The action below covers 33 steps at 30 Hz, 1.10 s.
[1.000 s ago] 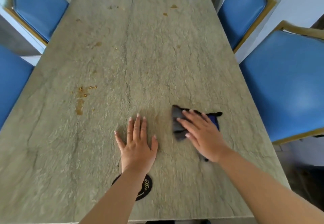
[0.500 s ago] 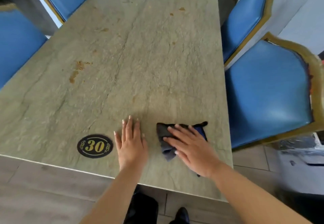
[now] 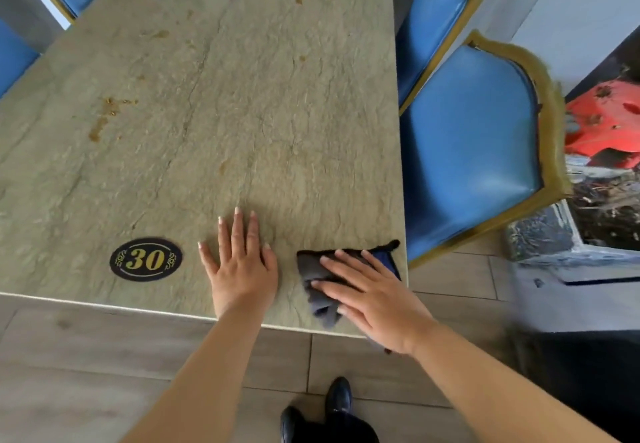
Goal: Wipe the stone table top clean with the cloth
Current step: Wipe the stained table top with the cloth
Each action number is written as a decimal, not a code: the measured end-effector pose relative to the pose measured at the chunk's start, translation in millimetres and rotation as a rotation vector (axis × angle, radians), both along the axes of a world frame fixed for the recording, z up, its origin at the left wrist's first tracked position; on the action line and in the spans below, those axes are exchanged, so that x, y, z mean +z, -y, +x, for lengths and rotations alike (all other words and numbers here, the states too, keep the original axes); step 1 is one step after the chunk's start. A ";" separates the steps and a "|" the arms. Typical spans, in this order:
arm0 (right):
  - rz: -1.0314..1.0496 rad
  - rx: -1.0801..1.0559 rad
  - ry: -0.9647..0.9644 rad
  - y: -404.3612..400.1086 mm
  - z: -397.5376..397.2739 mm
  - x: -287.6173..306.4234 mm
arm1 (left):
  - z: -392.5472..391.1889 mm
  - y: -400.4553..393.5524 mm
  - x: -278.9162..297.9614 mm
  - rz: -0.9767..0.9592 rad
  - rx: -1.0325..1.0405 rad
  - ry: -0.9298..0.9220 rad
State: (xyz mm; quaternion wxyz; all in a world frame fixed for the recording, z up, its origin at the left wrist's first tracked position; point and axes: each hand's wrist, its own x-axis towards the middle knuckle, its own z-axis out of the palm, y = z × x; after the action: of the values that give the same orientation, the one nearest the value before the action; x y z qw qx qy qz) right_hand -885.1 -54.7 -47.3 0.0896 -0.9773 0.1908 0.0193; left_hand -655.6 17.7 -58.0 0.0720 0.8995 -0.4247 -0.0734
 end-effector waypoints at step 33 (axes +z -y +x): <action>0.012 -0.183 0.001 230.6 203.6 -5.0 | -36.3 107.5 5.0 -0.081 0.319 0.009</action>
State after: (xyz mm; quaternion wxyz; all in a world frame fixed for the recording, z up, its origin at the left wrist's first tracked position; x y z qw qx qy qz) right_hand -681.5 -285.2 -52.2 0.0968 -0.9552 0.2793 0.0118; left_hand -691.9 -89.7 -53.0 0.1172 0.9521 -0.2796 -0.0398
